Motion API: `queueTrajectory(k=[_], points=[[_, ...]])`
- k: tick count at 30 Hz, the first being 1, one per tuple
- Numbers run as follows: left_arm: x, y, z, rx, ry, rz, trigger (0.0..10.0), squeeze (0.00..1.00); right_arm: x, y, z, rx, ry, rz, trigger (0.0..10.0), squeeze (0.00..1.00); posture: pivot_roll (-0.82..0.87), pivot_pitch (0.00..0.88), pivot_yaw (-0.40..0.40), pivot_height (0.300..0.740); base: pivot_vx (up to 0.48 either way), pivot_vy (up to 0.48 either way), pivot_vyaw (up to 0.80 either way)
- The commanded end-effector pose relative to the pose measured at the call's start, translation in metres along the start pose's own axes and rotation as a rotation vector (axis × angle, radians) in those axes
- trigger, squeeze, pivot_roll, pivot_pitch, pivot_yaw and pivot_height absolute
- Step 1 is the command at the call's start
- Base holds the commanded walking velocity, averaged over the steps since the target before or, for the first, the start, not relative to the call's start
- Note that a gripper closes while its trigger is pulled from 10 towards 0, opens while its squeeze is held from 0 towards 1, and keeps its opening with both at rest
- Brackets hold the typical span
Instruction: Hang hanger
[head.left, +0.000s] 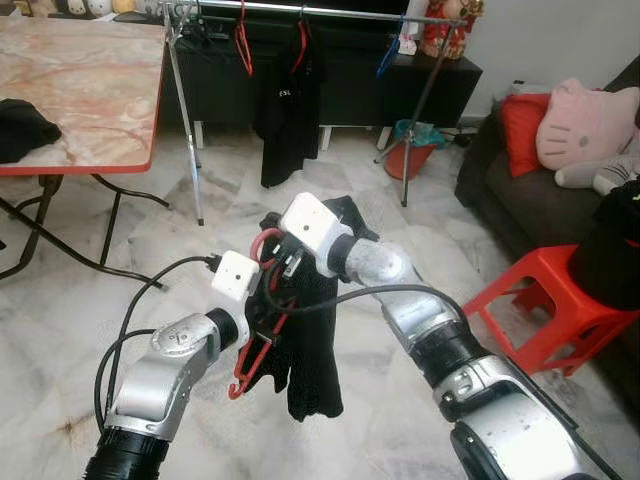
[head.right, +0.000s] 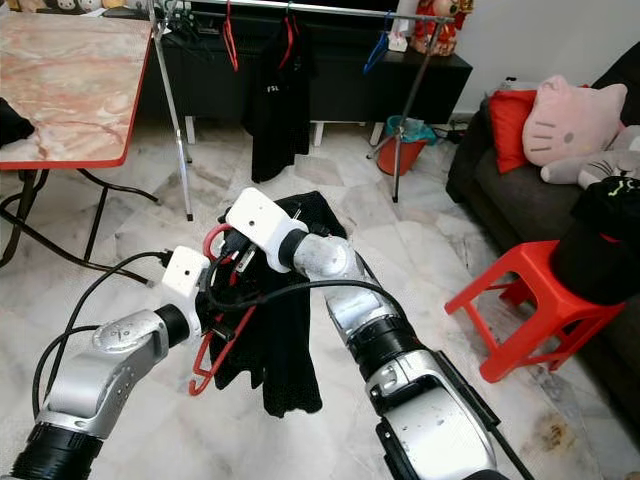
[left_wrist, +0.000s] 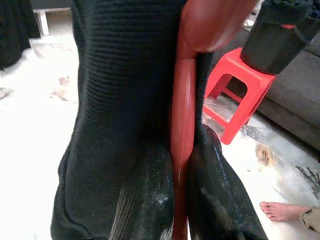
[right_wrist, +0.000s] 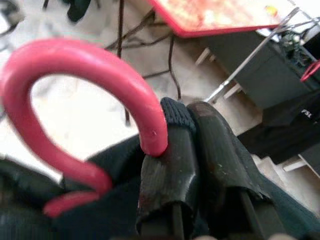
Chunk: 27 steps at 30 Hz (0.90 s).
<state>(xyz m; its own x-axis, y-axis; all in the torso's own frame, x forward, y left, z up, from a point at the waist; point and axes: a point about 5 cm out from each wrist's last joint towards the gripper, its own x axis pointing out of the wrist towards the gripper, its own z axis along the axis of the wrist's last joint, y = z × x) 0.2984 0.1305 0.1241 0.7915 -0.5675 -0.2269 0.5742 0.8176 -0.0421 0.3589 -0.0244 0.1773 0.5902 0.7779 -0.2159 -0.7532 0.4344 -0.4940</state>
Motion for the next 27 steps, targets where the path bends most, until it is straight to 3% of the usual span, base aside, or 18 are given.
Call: queueTrajectory(k=[1,6,13,16,20,25,27], points=[[0.003,0.004,0.020,0.028,-0.083,0.044,10.0,0.00,0.005,0.025,-0.004,-0.058,0.036,0.154,0.0,0.00,0.12,0.045,-0.168,0.740,0.000,0.000,0.00],[0.001,0.005,0.019,0.028,-0.085,0.048,10.0,0.00,-0.006,0.011,-0.024,-0.125,0.160,0.096,0.0,0.00,0.12,0.045,-0.168,0.740,0.000,0.000,0.00],[0.002,0.003,0.019,0.032,-0.085,0.033,10.0,0.00,-0.016,-0.013,-0.043,-0.056,0.273,-0.083,0.0,0.00,0.12,0.047,-0.166,0.740,0.000,0.000,0.00],[0.002,0.001,0.019,0.034,-0.085,0.022,10.0,0.00,-0.016,-0.016,-0.044,-0.049,0.264,-0.124,0.0,0.00,0.12,0.046,-0.164,0.740,0.000,0.000,0.00],[0.002,-0.001,0.017,0.041,-0.075,0.002,10.0,0.00,-0.016,-0.025,-0.040,0.050,0.218,-0.225,0.0,0.00,0.12,0.049,-0.162,0.740,0.000,0.000,0.00],[0.001,0.002,0.016,0.035,-0.073,0.029,10.0,0.00,-0.013,-0.022,-0.033,0.096,0.174,-0.175,0.0,0.00,0.12,0.050,-0.161,0.740,0.000,0.000,0.00],[0.002,0.005,0.017,0.029,-0.080,0.052,10.0,0.00,-0.012,-0.015,-0.029,0.114,0.128,-0.100,0.0,0.00,0.12,0.050,-0.162,0.740,0.000,0.000,0.00]])
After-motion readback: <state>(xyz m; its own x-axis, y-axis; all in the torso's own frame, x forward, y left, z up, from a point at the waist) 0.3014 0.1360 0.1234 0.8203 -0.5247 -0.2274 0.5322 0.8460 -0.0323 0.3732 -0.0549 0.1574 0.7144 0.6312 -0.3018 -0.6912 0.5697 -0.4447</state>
